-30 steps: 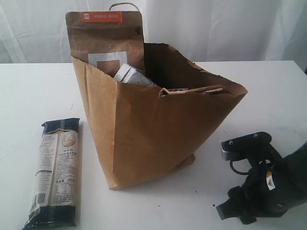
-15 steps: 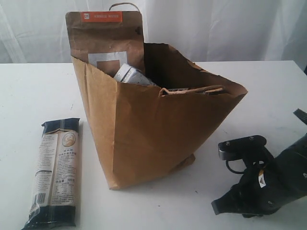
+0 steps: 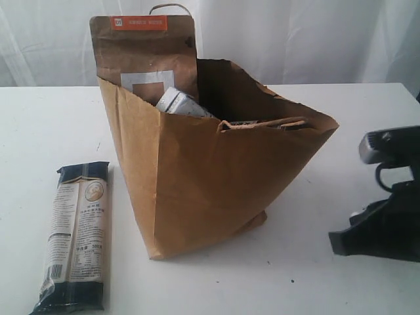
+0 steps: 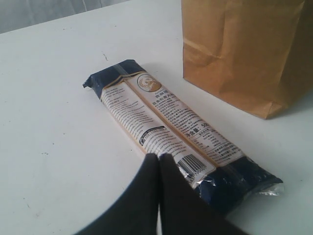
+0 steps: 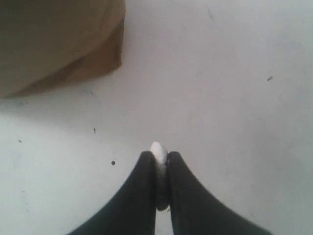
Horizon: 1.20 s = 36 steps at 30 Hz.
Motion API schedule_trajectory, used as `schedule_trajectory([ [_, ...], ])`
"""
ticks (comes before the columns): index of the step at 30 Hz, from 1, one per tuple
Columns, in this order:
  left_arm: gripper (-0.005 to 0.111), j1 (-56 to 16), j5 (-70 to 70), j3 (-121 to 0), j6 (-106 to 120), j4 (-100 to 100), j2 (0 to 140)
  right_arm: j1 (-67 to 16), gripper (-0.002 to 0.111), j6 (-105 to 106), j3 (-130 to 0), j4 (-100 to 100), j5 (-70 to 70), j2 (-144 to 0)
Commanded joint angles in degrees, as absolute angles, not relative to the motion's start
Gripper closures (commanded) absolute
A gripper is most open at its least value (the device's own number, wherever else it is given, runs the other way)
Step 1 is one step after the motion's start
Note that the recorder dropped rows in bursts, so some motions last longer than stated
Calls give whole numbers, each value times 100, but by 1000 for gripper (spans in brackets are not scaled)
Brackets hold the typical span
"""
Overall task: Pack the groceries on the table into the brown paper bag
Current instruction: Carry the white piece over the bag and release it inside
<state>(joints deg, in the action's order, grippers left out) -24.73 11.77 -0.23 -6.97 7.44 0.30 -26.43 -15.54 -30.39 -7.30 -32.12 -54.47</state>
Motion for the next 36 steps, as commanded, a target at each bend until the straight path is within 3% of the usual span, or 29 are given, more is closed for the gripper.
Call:
schedule_trajectory([
  [1, 107, -2460, 1164, 0, -751, 755, 0, -2622, 108, -1275, -3621, -749, -3538, -4841],
  [12, 107, -2460, 1164, 0, -751, 755, 0, -2622, 108, -114, -5783, -602, -3472, -5333],
  [27, 107, -2460, 1164, 0, -751, 755, 0, -3446, 108, 636, -6971, 45, -3620, -7560],
  [30, 107, -2460, 1164, 0, -751, 755, 0, -3446, 97, 636, -7055, 45, -3636, -7866],
  [36, 107, -2460, 1164, 0, -751, 755, 0, -3446, 48, 636, -7092, 45, -3321, -8001],
])
